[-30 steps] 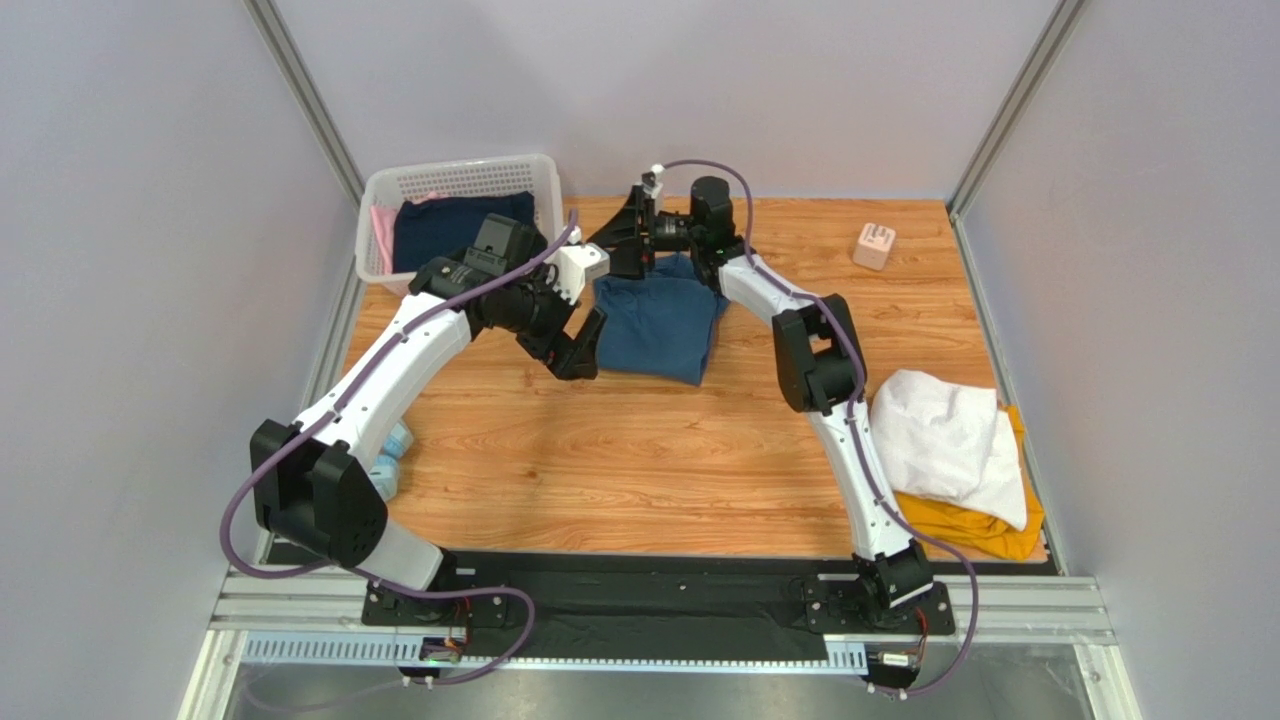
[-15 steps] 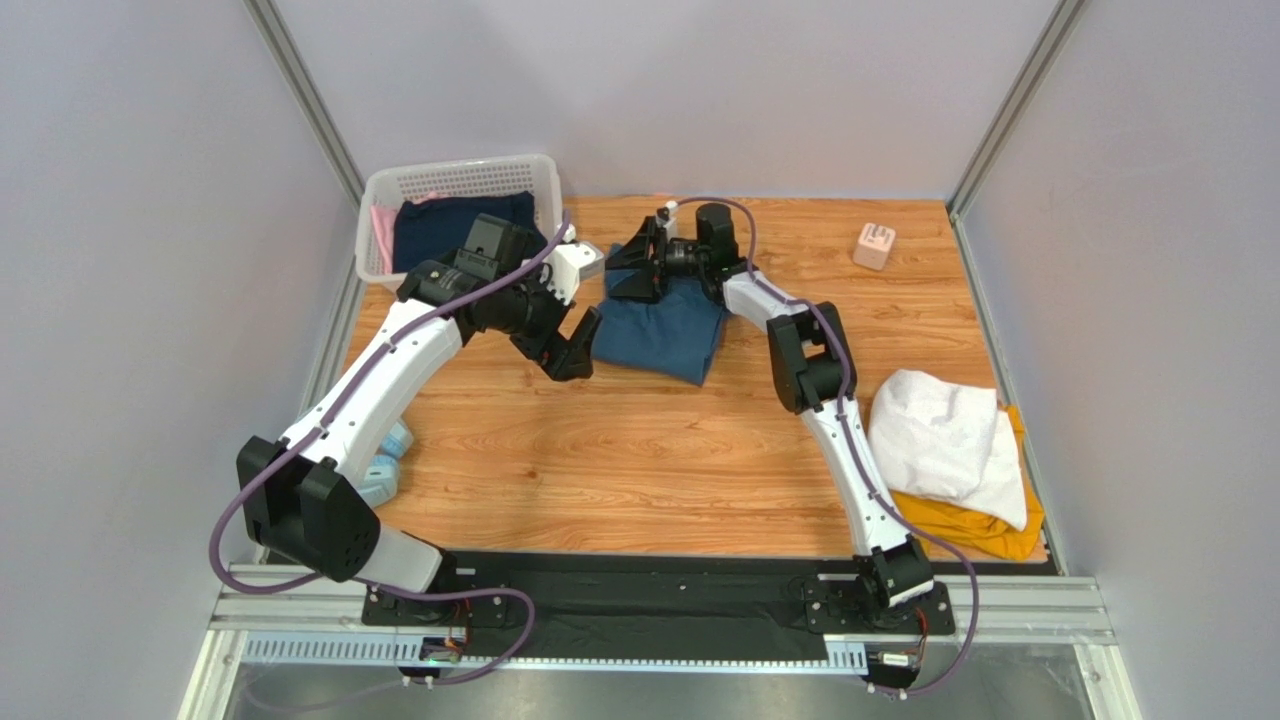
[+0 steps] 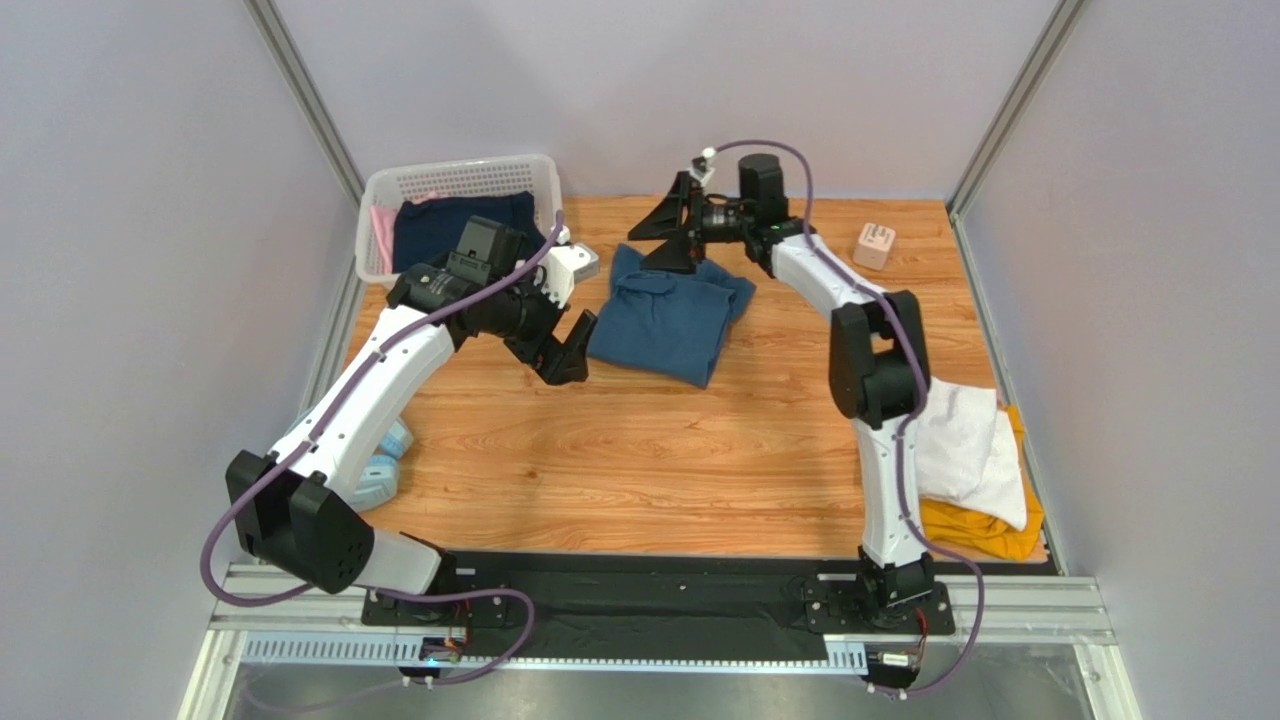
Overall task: Fold and stack the t-shirts
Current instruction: Smooth out wrinkles on the folded tshirt
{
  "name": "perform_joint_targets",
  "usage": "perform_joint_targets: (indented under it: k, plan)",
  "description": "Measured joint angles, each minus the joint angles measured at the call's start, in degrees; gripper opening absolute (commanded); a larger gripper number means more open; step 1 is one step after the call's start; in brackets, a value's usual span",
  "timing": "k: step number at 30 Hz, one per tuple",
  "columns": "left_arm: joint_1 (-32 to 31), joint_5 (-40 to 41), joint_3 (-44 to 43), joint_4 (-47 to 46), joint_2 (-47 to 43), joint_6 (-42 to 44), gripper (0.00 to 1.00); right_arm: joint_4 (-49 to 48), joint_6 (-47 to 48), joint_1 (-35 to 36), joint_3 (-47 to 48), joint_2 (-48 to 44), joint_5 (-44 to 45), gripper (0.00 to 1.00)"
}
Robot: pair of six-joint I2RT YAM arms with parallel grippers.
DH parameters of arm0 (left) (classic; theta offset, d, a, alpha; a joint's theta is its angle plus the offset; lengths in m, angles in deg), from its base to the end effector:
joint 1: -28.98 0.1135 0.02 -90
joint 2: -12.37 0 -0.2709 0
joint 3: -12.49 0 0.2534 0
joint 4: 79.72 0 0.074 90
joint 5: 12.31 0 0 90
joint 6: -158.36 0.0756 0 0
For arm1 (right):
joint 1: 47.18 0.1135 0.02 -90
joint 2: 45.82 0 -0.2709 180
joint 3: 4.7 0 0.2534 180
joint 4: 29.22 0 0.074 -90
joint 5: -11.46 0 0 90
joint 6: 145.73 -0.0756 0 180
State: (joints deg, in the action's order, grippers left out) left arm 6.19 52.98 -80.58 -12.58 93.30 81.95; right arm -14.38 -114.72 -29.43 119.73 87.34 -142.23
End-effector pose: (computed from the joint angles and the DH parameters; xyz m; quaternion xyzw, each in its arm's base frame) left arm 0.2707 -0.1480 0.3174 0.3520 0.8650 -0.2270 0.2764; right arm 0.5073 0.2335 0.2297 -0.0202 0.7669 0.6349 0.0908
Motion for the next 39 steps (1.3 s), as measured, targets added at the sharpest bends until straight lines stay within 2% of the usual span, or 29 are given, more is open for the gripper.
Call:
perform_joint_targets:
  k: [3, 6, 9, 13, 19, 23, 27, 33, 39]
  plan:
    - [0.0, 0.4, 0.5, 0.5, -1.5, 0.0, 1.00, -0.1, 3.7, -2.8, -7.2, -7.0, 0.1, 0.85]
    - [0.0, 0.9, 0.9, 1.7, -2.8, 0.3, 1.00, -0.5, 5.6, -4.9, -11.1, -7.9, 0.2, 0.84]
    - [0.0, 1.4, 0.9, 2.6, -3.6, 0.5, 1.00, 0.6, 7.1, -7.5, -16.3, -3.7, 1.2, 0.84]
    - [0.0, 2.0, 0.9, 3.6, -4.7, 0.8, 1.00, 1.4, 7.6, -7.8, -17.7, 3.9, 0.1, 0.83]
    - [0.0, 2.4, 0.9, 5.0, -5.8, 0.9, 1.00, 3.2, 9.0, -7.6, -17.6, 3.0, 1.1, 0.83]
    - [0.0, 2.7, 0.9, 5.6, -5.8, 1.1, 1.00, 10.1, 13.0, -6.9, -20.2, -2.2, 5.0, 0.85]
    - [0.0, 2.8, 1.0, 5.6, -5.8, 1.1, 1.00, 16.7, 17.3, -4.8, -24.4, -13.0, 8.7, 0.86]
    - [0.0, 2.8, 2.4, 5.6, -6.2, 1.1, 1.00, 16.5, 20.0, 0.5, -31.8, -26.7, 10.1, 0.86]
    - [0.0, 3.3, 3.2, 5.6, -6.3, 1.1, 1.00, 14.7, 20.0, 2.8, -39.8, -22.8, 10.5, 0.85]
